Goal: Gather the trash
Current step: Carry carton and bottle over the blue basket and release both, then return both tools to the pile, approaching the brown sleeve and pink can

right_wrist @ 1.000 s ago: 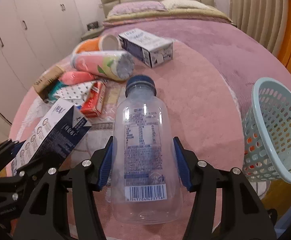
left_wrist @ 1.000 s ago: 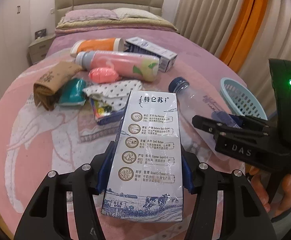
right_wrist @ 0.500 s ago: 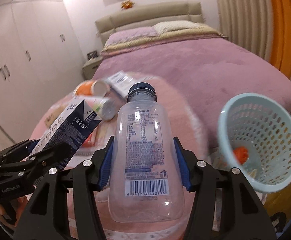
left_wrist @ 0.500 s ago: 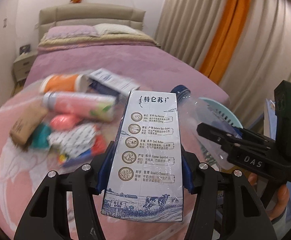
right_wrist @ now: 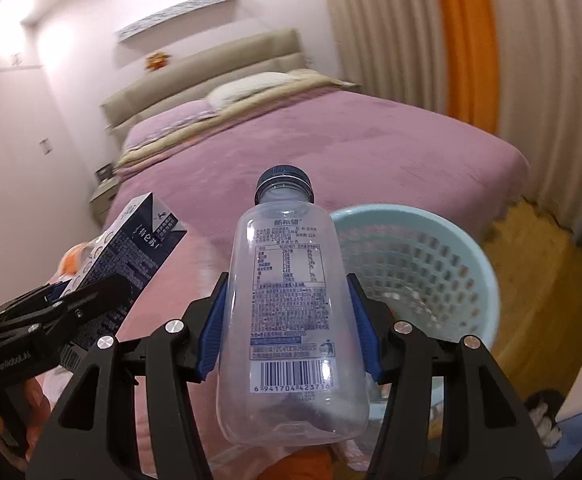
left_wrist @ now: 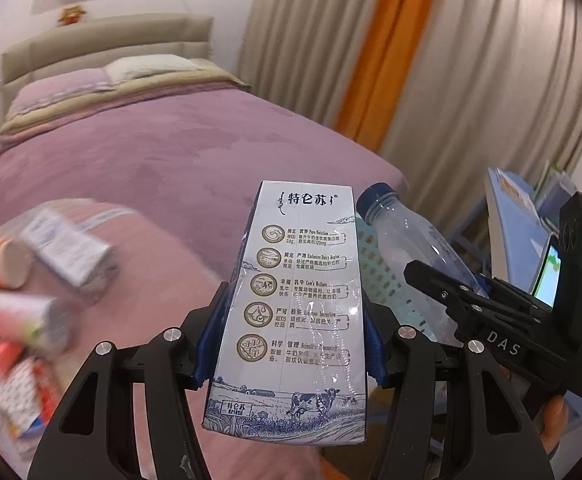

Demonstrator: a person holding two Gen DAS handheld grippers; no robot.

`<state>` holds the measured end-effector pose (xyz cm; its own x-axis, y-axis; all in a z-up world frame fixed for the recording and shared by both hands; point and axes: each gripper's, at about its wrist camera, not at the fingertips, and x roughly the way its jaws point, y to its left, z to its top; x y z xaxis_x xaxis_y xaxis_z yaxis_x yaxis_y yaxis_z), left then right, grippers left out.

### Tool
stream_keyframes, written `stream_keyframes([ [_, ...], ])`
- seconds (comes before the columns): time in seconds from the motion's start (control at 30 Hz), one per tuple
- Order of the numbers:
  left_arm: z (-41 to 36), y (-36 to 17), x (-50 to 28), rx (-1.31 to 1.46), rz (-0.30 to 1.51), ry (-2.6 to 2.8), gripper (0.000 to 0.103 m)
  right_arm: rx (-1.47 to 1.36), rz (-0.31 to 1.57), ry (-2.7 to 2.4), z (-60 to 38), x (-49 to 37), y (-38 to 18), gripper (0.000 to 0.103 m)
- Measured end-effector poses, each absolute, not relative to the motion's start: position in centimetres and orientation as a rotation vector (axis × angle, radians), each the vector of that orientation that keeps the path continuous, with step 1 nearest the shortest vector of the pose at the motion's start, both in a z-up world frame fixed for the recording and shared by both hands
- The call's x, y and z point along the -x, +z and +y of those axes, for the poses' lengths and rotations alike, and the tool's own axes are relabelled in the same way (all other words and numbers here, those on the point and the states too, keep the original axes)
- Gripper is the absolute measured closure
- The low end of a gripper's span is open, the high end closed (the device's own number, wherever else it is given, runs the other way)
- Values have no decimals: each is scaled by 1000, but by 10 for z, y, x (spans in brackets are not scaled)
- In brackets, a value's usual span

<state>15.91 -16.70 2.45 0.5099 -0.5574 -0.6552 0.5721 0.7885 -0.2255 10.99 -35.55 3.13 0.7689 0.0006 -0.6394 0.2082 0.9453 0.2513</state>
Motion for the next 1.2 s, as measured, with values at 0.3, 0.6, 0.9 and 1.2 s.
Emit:
stream_keyframes([
  [0.3,-239,-20,-190,-75,878,-749,47,-375,786,-292,-420,-130,-14,51],
  [0.6,-258,-51,-191,-141,917,-748,30,-410,845,-368,-439,-136,-39,44],
  [0.9,-220,-28,-168,-82,866,-757,29,-407,817,-337,-429,-122,-31,42],
  [1.2,-156,5,-140,-1,771,-685,29,-345,758,-240,-384,-113,3,42],
])
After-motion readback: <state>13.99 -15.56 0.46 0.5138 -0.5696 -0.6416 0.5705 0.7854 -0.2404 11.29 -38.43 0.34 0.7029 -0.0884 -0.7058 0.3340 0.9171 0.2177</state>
